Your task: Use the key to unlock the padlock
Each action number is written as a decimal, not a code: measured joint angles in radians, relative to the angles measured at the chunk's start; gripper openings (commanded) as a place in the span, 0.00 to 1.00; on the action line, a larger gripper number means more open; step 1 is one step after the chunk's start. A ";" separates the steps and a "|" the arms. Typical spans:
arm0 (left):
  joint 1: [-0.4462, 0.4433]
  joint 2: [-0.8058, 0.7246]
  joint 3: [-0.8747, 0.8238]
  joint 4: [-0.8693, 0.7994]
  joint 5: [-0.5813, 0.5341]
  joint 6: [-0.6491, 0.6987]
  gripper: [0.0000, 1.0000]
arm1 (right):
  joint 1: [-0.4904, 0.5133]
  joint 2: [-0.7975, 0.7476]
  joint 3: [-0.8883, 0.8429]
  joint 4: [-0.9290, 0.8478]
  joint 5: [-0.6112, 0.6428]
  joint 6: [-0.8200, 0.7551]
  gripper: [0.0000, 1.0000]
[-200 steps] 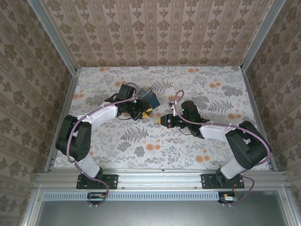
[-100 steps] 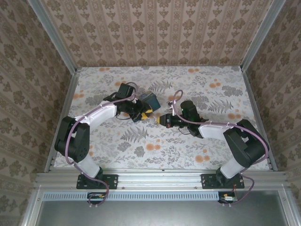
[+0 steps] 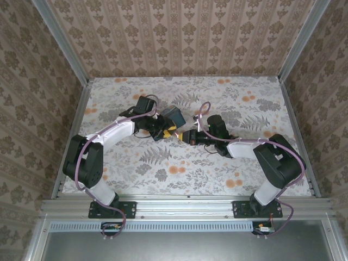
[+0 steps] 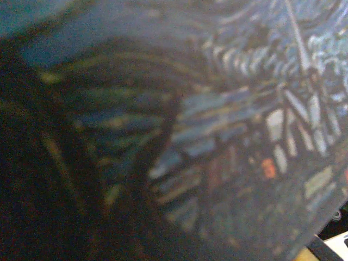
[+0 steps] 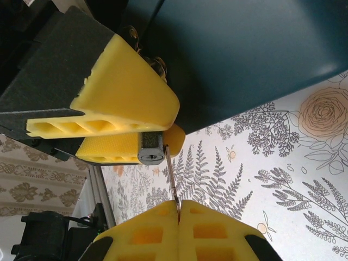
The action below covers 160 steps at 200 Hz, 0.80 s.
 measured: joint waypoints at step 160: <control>0.021 -0.021 -0.020 0.016 0.000 0.000 0.13 | 0.015 -0.004 0.000 -0.021 -0.024 0.007 0.00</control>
